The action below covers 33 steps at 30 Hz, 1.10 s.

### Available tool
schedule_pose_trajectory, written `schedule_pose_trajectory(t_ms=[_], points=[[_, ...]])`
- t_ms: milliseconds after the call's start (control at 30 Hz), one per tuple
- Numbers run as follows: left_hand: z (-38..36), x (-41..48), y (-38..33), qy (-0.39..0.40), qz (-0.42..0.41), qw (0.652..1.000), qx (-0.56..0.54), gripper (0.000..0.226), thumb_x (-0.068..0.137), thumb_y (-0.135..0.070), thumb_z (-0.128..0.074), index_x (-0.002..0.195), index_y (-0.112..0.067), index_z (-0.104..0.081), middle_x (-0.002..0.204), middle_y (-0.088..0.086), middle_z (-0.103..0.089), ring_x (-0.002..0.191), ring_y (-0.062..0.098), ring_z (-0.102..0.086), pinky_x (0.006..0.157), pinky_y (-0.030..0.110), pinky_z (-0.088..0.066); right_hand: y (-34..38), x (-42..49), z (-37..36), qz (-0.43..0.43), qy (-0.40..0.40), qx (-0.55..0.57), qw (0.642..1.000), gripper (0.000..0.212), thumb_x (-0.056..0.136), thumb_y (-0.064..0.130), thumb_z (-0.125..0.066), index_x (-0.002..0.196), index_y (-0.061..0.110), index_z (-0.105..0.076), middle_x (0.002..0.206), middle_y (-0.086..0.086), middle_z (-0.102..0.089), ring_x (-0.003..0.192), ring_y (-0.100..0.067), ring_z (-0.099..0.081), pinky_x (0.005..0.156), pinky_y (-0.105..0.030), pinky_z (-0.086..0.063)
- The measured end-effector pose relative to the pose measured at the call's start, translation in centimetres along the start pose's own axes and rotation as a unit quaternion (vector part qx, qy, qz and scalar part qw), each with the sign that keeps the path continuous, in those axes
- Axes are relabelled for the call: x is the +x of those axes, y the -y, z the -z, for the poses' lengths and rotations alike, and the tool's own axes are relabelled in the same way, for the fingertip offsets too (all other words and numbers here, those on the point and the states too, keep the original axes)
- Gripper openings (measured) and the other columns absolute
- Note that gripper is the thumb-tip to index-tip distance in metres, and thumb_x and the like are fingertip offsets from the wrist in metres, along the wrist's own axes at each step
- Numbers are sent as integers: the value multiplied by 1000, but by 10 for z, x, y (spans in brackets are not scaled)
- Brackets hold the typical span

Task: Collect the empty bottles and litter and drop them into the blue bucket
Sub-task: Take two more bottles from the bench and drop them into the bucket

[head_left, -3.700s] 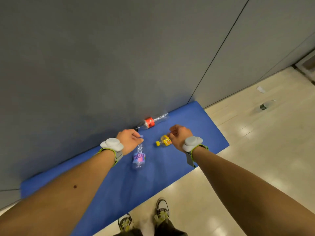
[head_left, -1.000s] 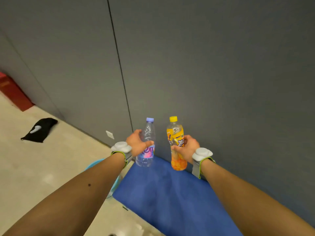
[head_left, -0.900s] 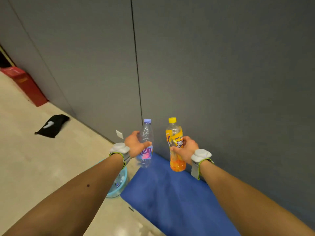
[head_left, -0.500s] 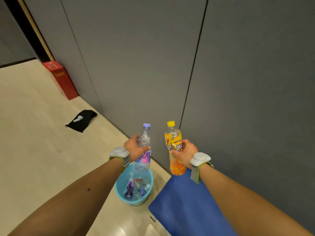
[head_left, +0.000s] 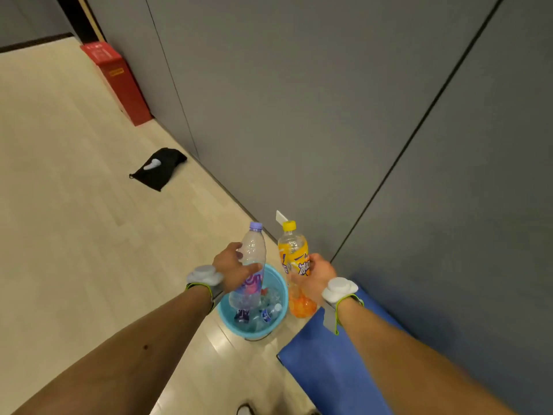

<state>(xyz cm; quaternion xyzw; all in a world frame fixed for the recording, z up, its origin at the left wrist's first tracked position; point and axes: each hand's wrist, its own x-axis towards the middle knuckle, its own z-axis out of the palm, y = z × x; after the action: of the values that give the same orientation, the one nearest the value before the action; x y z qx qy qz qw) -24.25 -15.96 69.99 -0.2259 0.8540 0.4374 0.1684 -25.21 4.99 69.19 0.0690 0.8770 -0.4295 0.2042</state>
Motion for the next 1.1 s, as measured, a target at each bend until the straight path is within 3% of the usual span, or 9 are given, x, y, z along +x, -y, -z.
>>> schedule_pose_trajectory(t_ms=[100,267,533,633,833,967,1100], points=[[-17,15,24,-3,32,999,-7,81,72,-35,-79,140,-17,-39,124,6,-59,108,25,-61,91,31,-49,-17,21,-22,-15,22,-6,1000,35,69,34,-79,95,29,-56,97,-1,-72,88,-22,-69,77,-32,-55],[-58,51,72,-1,56,998,-9,82,71,-37,-79,140,-15,-39,128,8,-60,113,27,-61,96,33,-48,-62,68,-71,-31,46,-21,998,52,67,35,-79,111,19,-58,96,0,-70,88,-21,-67,75,-27,-51],[-143,134,167,-3,92,996,20,80,75,-36,-75,141,-11,-36,123,8,-62,114,27,-60,89,26,-43,-145,141,-163,-31,72,-42,996,44,72,37,-76,109,20,-58,89,5,-62,81,-17,-59,73,-23,-45],[-165,156,199,-9,100,994,33,78,74,-38,-75,138,-12,-39,124,9,-61,111,28,-60,87,30,-45,-173,163,-192,-42,81,-43,995,45,74,37,-75,111,20,-57,91,3,-62,80,-17,-57,73,-24,-45],[-179,172,222,-20,97,994,47,84,76,-41,-73,144,-12,-32,138,11,-51,125,30,-52,100,36,-43,-187,177,-214,-36,89,-55,994,33,76,36,-71,103,24,-56,88,3,-63,86,-24,-63,74,-25,-46],[-167,171,217,-20,81,994,68,69,79,-42,-69,139,-16,-43,135,10,-54,121,29,-56,98,34,-45,-178,176,-211,-23,82,-40,996,56,82,28,-70,131,11,-49,123,-6,-62,117,-26,-58,98,-32,-46],[-154,167,203,-23,47,995,88,52,80,-38,-68,127,-18,-57,124,7,-64,113,26,-61,97,33,-47,-165,173,-195,-16,79,-49,996,50,85,28,-67,129,12,-51,127,-7,-60,116,-24,-58,98,-29,-45]])
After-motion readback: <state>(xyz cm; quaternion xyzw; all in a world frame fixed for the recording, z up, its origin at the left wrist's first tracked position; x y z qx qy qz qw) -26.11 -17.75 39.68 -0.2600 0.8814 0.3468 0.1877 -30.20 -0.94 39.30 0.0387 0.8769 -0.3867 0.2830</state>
